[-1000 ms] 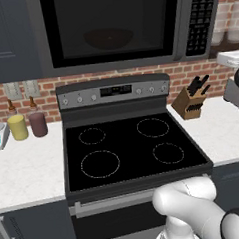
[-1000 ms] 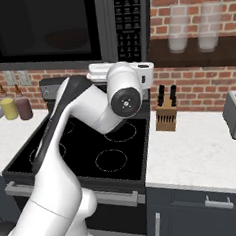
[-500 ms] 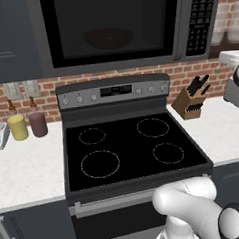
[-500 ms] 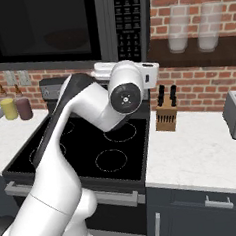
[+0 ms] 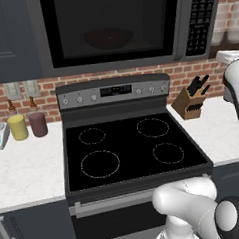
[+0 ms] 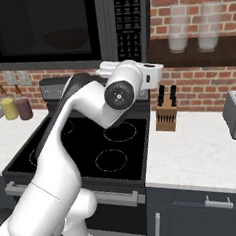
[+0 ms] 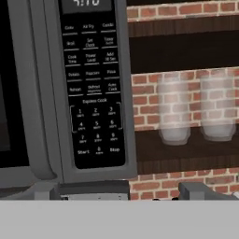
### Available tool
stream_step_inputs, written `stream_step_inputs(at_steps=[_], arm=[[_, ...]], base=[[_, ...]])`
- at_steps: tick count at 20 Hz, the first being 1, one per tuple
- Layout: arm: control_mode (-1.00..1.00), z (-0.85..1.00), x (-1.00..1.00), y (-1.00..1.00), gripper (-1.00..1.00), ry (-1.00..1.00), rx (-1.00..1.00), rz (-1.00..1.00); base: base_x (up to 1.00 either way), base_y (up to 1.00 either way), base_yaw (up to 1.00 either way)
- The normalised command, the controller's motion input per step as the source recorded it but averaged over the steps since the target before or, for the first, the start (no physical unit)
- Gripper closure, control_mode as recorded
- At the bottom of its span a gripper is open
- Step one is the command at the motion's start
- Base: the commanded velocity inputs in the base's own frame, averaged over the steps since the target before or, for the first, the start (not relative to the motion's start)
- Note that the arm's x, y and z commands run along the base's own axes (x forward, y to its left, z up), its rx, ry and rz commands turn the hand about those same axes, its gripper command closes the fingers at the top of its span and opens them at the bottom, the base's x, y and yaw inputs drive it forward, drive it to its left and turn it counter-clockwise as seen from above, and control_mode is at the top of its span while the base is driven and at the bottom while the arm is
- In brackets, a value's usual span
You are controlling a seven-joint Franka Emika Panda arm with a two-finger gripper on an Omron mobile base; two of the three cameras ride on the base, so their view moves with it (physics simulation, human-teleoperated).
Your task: Open the microwave, place the bowl with waffle inside the microwave, then close the microwave door and turn it on.
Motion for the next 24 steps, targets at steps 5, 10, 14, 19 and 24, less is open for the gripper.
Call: stream_step_inputs(at_steps=[5, 10, 14, 19, 24], arm=[[-1.0, -0.13, 0.34, -0.03, -1.0, 0.0, 0.0, -0.05], [-1.0, -0.13, 0.43, 0.0, -1.0, 0.0, 0.0, -0.01], [-1.0, -0.12, 0.35, -0.01, -1.0, 0.0, 0.0, 0.0], [-1.0, -0.01, 0.37, 0.0, -1.0, 0.0, 0.0, 0.0], [-1.0, 0.0, 0.36, -0.03, -1.0, 0.0, 0.0, 0.0]], base=[[0.0, 0.0, 0.0], [0.0, 0.0, 0.0], [0.0, 0.0, 0.0], [0.0, 0.0, 0.0], [0.0, 0.0, 0.0]])
